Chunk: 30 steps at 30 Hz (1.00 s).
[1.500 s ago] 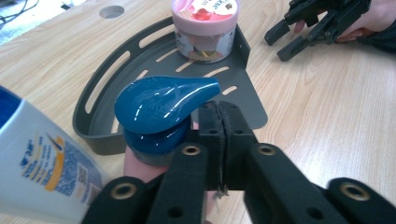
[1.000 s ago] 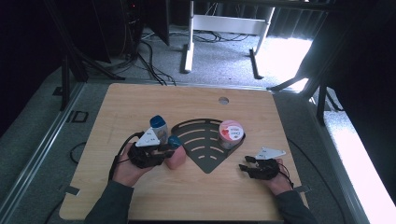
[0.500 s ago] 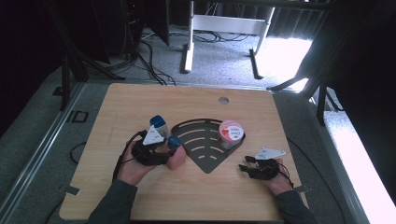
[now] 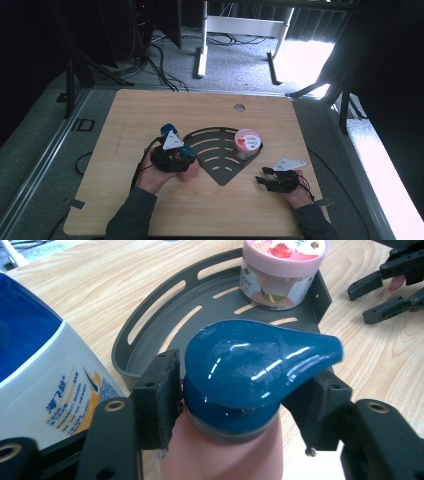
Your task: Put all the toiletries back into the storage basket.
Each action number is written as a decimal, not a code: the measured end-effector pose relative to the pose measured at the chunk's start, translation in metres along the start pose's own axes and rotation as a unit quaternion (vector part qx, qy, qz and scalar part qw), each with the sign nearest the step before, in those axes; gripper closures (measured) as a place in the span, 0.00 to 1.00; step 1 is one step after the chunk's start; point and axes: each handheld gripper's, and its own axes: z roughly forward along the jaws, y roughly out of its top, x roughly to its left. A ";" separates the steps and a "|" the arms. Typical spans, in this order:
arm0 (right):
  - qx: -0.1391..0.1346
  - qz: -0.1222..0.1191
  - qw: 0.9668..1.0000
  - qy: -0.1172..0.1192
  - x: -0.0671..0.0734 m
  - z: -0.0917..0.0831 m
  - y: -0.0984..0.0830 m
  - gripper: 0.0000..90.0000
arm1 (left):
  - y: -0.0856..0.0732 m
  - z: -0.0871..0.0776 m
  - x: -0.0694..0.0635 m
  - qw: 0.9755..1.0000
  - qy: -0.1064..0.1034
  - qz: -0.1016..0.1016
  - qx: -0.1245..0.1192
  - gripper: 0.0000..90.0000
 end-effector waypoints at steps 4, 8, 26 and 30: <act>0.000 0.000 1.000 0.000 0.000 0.000 0.000 0.55 | 0.000 0.002 0.002 1.000 -0.008 -0.007 -0.006 0.52; 0.000 0.000 1.000 0.000 0.000 0.000 0.000 0.55 | 0.001 0.002 0.005 1.000 -0.015 -0.011 -0.011 0.56; 0.000 0.000 1.000 0.001 0.000 0.000 0.000 0.55 | 0.001 0.004 0.005 1.000 -0.018 -0.010 -0.014 0.57; 0.000 0.001 1.000 0.001 0.000 0.000 0.000 0.55 | 0.002 0.004 0.004 1.000 -0.013 -0.004 -0.012 0.58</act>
